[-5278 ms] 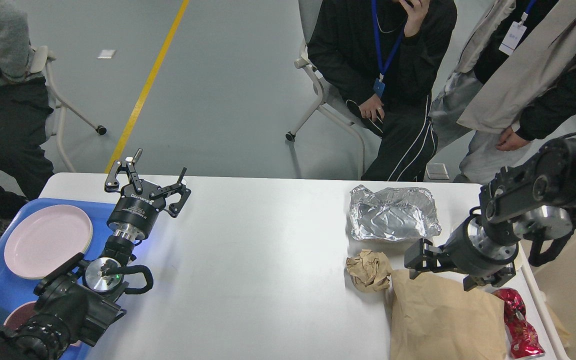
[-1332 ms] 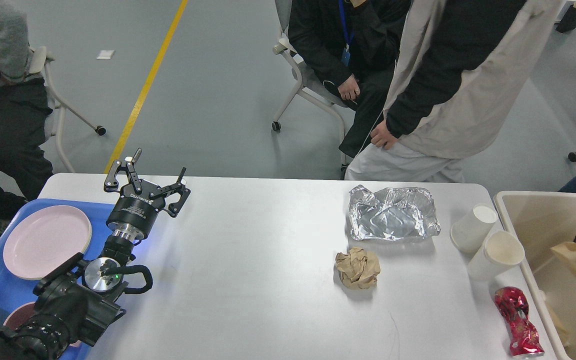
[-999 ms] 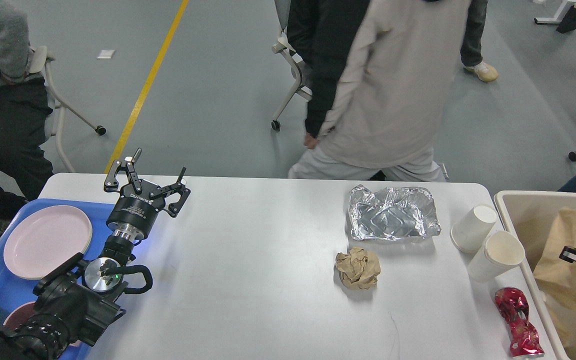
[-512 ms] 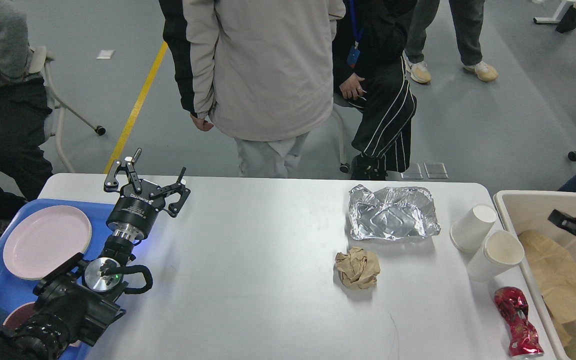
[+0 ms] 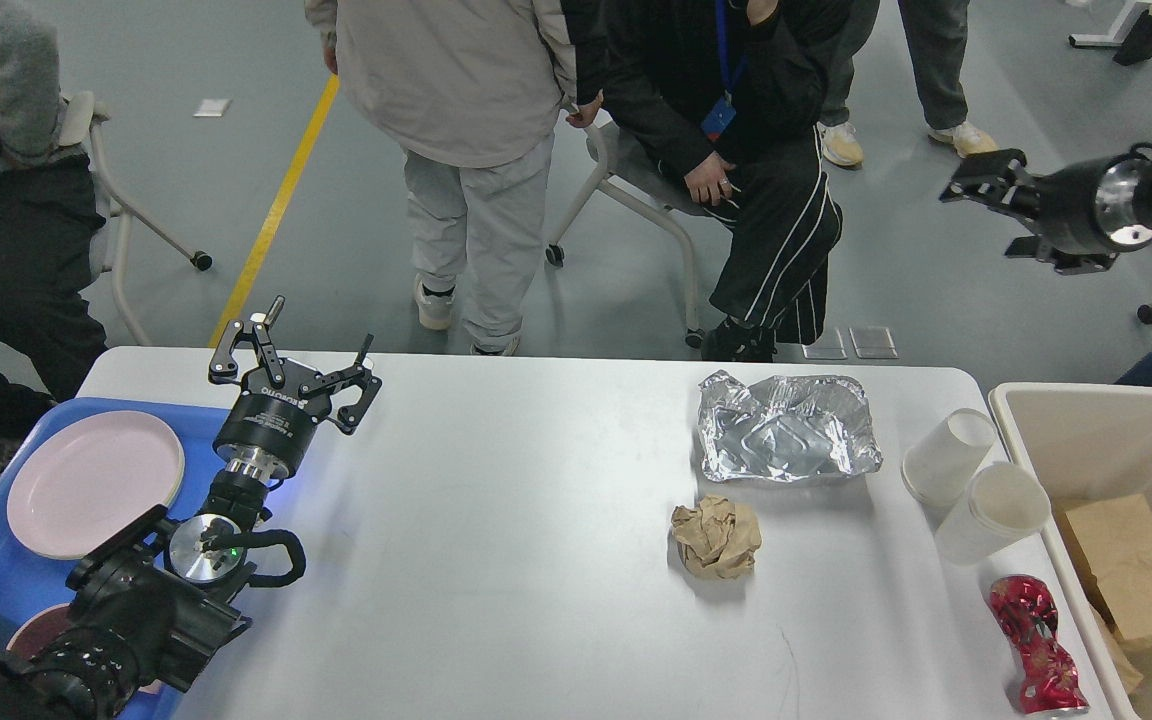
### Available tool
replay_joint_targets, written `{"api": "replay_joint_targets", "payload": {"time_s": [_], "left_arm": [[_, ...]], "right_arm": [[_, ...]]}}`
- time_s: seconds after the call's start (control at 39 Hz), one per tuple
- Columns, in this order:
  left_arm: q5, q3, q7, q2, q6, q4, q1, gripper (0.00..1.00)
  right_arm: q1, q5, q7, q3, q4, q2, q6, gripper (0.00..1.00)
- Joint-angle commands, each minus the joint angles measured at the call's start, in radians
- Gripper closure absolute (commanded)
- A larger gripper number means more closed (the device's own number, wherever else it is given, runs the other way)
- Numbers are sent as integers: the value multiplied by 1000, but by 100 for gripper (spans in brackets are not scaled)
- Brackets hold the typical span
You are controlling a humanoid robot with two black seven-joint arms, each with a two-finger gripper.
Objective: Tidy desktop
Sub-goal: 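Move the right gripper back to the foil tray, then grasp the edge of the foil tray with the right gripper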
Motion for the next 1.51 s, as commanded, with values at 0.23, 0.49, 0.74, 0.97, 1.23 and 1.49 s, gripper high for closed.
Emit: {"api": "replay_joint_targets", "payload": {"time_s": [0.23,0.49,0.74,0.97,1.23,1.49], "left_arm": [[-1,0,0,0,0,0,1,1],[-2,1,0,0,0,0,-1,1],[0,0,0,-1,0,0,-1,1],[-1,0,0,-1,0,0,-1,1],[-2,1,0,-1,0,0,-1,1],[-2,0,0,-1,0,0,-1,1]], "right_arm": [[488,-302,-12,26,959,-1,-39,0],[383,-278,-13,29,943,100,-137,0],[78,179,-91,24,617,180,-183,0],[-27,408,-213,30,614,197,-334,0],[-199,473,-213,118,525,198,-532,0],[-314,467,-213,162,389,270,-636,36]]}}
